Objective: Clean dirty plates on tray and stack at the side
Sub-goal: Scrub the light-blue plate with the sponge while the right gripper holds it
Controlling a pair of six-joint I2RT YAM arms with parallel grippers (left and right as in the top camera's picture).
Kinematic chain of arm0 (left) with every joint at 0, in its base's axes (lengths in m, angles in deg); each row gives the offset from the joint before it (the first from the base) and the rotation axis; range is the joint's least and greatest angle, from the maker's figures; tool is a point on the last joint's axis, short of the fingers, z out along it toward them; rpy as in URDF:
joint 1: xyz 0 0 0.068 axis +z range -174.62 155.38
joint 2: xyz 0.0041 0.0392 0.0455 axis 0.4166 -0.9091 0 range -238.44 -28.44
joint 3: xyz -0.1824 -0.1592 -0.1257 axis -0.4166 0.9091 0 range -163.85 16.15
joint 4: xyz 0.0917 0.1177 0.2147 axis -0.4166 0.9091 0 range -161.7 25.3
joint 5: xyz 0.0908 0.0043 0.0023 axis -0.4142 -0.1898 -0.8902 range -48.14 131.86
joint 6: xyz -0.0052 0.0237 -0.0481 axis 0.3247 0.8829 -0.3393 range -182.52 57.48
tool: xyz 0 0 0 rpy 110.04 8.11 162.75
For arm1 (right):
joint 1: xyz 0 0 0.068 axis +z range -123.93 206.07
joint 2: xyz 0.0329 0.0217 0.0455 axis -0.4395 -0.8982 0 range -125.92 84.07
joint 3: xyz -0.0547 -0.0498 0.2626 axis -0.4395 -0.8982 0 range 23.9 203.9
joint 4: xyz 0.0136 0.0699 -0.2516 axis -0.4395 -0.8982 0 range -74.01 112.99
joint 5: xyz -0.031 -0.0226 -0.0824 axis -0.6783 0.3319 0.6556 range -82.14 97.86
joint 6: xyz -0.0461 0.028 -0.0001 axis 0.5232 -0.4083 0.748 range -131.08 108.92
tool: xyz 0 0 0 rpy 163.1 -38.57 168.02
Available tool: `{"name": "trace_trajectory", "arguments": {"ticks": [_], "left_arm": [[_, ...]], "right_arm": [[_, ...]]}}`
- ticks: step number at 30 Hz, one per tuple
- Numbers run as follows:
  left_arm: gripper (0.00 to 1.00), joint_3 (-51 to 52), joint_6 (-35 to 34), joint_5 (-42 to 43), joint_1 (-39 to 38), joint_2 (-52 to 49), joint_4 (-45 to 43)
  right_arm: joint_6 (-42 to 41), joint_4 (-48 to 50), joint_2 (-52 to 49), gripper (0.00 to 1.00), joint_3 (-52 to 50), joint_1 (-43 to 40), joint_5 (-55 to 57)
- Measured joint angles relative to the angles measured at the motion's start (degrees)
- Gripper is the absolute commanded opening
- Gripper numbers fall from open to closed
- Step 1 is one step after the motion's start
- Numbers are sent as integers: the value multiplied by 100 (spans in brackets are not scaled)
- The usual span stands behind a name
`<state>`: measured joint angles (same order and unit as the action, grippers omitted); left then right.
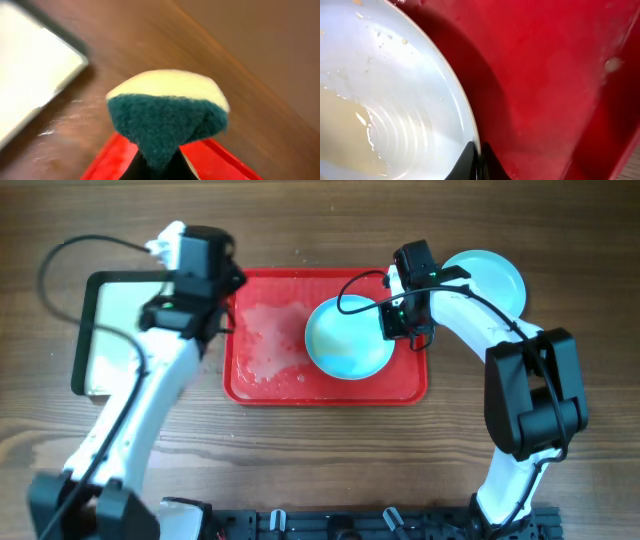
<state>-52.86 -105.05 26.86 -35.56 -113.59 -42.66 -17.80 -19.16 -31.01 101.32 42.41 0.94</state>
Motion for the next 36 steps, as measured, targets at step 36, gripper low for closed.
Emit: {"name": "trace_trajectory", "arguments": {"ticks": [36], "left_arm": [[4, 28, 1154, 3591, 22, -1292, -337]], "right_arm": [[778, -520, -1207, 4, 1650, 133, -1134]]}}
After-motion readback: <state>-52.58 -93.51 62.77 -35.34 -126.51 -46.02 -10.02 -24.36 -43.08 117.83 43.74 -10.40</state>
